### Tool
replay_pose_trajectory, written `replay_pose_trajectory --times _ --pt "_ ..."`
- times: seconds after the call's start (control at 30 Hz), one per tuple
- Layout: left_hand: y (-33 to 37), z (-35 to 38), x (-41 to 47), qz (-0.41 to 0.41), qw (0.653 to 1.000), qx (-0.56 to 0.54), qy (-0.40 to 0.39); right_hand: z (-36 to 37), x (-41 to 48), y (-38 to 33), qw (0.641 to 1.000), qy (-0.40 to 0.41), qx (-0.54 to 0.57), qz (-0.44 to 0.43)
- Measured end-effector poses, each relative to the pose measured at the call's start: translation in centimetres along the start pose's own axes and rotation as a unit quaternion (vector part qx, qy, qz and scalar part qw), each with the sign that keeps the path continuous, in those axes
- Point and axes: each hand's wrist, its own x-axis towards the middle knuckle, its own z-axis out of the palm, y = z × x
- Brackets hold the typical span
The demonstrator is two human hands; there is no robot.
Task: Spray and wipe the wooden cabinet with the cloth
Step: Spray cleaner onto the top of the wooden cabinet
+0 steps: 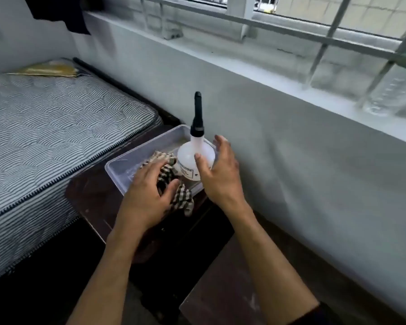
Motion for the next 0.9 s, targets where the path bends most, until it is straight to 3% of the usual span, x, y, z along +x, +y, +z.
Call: replay_pose_trajectory --times 0.37,0.63,0.9 --pt "-0.1 -0.1 0.3 -0.062 0.989 0.115 -0.072 3.9 7.8 -1.8 0.985 0.013 0.140 0.096" --pt "-1.8 -0.5 2.0 -0.041 0.986 0.116 -0.108 4.7 8.2 -2.1 0.974 0.103 0.197 0.038" --pt "-1.1 -1.8 3.4 -0.047 0.989 0.081 -0.114 -1.7 5.0 -6.6 0.935 0.225 0.265 -0.065"
